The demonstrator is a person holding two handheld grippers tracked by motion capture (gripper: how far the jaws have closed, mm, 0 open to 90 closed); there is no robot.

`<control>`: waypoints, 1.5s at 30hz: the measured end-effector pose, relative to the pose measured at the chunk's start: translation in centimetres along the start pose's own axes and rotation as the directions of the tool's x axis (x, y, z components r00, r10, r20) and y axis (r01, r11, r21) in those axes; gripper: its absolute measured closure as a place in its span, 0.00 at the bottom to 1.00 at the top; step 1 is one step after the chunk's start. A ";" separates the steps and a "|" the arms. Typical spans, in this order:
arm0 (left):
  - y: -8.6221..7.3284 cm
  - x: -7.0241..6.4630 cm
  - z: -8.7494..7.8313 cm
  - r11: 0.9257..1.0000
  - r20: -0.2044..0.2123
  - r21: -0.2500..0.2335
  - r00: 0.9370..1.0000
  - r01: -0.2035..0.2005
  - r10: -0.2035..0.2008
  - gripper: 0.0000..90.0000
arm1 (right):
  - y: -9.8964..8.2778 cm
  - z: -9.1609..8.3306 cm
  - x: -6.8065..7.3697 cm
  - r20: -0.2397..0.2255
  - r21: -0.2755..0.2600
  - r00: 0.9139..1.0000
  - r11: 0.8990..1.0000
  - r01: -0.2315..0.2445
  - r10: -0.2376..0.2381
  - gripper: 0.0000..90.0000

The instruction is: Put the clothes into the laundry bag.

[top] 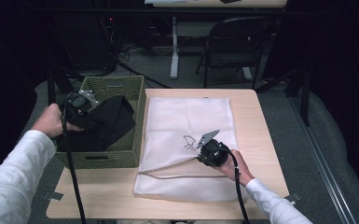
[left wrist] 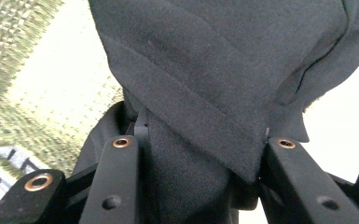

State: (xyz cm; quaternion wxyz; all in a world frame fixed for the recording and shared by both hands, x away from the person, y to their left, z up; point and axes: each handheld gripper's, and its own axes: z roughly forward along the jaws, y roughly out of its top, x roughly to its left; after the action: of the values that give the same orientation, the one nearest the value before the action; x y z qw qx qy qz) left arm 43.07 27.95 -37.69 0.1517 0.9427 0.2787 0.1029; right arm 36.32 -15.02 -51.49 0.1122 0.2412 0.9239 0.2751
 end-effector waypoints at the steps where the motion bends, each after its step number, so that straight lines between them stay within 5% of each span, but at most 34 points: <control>1: 0.1 0.0 -0.3 1.000 -0.003 0.006 1.000 -0.004 0.004 0.69 | -0.1 0.0 0.0 0.000 0.001 1.000 1.000 -0.007 0.007 0.96; 20: 1.6 -3.6 -5.7 0.997 -0.029 0.066 0.999 -0.037 0.039 0.69 | -0.1 0.2 0.1 0.004 -0.001 1.000 1.000 -0.010 0.010 0.97; 27: 2.0 -5.8 -7.0 0.996 0.018 0.086 0.999 -0.038 0.037 0.69 | 0.0 0.2 0.2 0.005 -0.002 1.000 1.000 -0.010 0.010 0.97; 33: 2.6 -8.5 -6.9 0.995 0.054 0.094 0.998 -0.037 0.032 0.69 | 0.0 0.3 0.2 0.007 -0.007 1.000 1.000 -0.009 0.009 0.97; 35: 2.8 -9.2 -6.5 0.994 0.070 0.106 0.998 -0.008 0.001 0.69 | 0.0 0.3 0.3 0.009 -0.006 1.000 1.000 -0.018 0.018 0.97; 39: 2.9 -10.8 -5.6 0.990 0.092 0.141 0.996 -0.024 0.011 0.69 | 0.0 0.3 0.2 0.007 -0.005 1.000 1.000 -0.016 0.016 0.97; 45: 2.8 -12.7 -4.2 0.991 0.156 0.125 0.987 -0.043 0.023 0.69 | 0.0 0.2 0.2 0.007 -0.007 1.000 1.000 -0.014 0.014 0.97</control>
State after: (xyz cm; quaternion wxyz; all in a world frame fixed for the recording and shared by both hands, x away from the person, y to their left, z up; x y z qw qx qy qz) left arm 32.78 19.59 -34.23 0.1104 0.9602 0.2563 0.0141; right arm 36.23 -14.80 -51.64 0.1144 0.2485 0.9208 0.2781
